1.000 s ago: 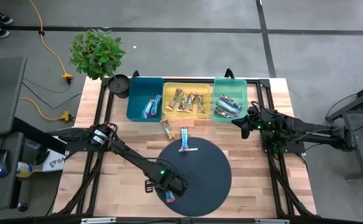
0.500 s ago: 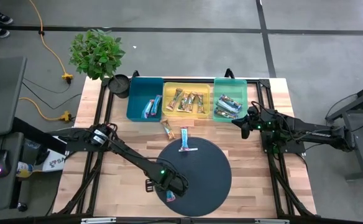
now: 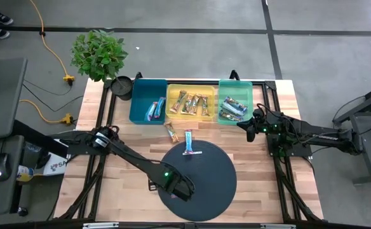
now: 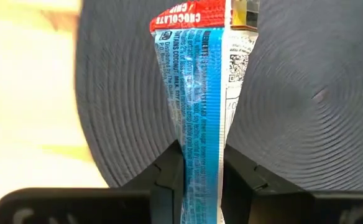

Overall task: Pick and place Granola Bars by type
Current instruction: Put the red granola bar into the blue bin

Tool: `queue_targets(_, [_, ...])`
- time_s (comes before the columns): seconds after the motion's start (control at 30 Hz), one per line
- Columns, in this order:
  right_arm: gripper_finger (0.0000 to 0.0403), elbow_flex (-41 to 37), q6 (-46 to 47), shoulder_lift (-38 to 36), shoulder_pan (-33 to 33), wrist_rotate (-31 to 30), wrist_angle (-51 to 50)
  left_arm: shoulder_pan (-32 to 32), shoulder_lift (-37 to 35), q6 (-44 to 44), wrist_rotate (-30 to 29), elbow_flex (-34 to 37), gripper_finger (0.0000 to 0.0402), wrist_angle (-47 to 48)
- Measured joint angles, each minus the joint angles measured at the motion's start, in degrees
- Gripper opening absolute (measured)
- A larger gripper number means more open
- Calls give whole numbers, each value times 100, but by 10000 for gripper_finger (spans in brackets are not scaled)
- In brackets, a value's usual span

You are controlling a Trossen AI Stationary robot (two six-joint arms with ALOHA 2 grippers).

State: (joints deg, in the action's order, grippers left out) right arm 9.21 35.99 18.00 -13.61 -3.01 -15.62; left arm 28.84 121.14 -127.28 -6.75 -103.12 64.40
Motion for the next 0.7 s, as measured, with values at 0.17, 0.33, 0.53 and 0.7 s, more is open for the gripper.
queue_targets(0.17, [0,0,0,0,-1,0,0,-31,-11,265,-910,-852,71,1075])
queue_targets(0.33, [0,0,0,0,0,0,0,-109,-14,1020,-2222,-1781,71,1710])
queue_targets(0.53, [0,0,0,0,-1,-1,0,-304,-22,1979,-3188,-2593,71,2211])
queue_targets(0.7, [0,0,0,0,0,-2,0,-694,-72,2708,-3258,-2897,71,2549])
